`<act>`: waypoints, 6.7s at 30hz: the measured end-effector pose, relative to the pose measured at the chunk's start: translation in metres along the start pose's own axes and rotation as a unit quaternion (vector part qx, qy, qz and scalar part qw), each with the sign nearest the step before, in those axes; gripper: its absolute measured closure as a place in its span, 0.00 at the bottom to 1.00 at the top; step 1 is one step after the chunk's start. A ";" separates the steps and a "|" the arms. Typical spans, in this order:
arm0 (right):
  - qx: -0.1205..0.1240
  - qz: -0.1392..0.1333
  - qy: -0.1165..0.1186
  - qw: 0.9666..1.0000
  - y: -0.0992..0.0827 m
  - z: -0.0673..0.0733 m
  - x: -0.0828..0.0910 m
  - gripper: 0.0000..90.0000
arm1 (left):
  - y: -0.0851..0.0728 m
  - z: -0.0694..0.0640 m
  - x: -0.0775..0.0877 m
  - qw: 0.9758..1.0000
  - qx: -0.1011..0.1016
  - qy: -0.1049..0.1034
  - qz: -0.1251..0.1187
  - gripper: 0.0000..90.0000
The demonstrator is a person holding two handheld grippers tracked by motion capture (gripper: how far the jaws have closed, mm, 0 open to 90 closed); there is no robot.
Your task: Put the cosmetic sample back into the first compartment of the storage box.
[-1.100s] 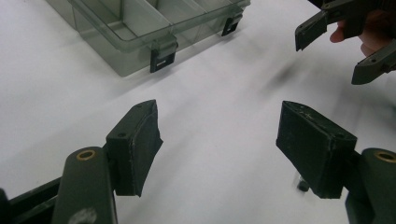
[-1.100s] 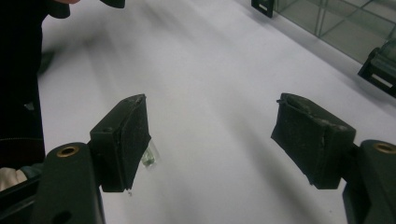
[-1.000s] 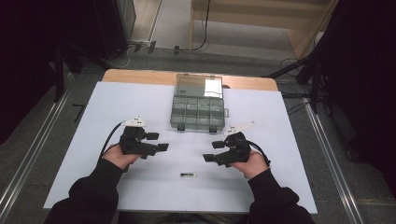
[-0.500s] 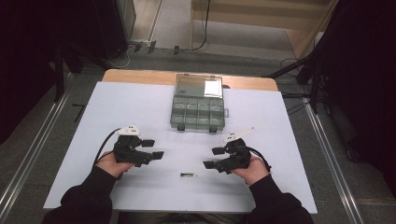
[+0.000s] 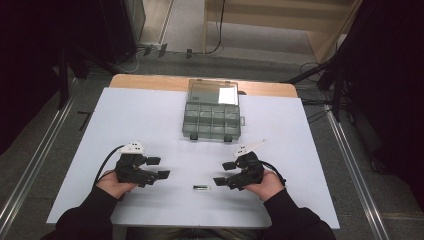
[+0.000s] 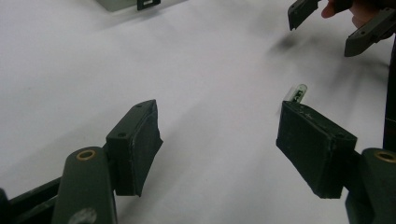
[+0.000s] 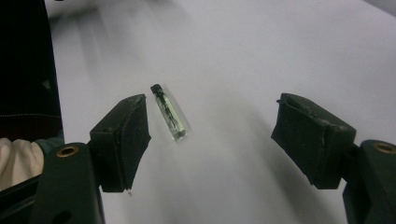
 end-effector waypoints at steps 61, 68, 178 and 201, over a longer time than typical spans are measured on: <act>0.104 0.098 0.036 0.989 -0.004 0.033 -0.054 0.44 | -0.018 0.013 0.019 0.999 0.024 0.034 0.000 0.33; 0.119 0.101 0.036 0.987 -0.005 0.036 -0.056 0.53 | -0.019 0.012 0.019 0.999 0.023 0.034 0.000 0.33; -0.007 0.063 -0.033 0.997 0.060 -0.006 -0.028 0.90 | -0.003 0.010 -0.008 1.000 0.005 0.002 0.004 0.33; -0.019 0.059 -0.034 0.998 0.090 -0.026 -0.042 0.90 | -0.004 0.012 -0.009 1.000 0.010 0.003 0.005 0.33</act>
Point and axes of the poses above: each handheld gripper's, and its own axes: x roughly backward along the jaws, y roughly out of its top, z roughly to its left, the point moved 9 cm from there along -x, roughly forward along the jaws, and after that the axes turned 11 degrees about -z, right-handed, at the moved point
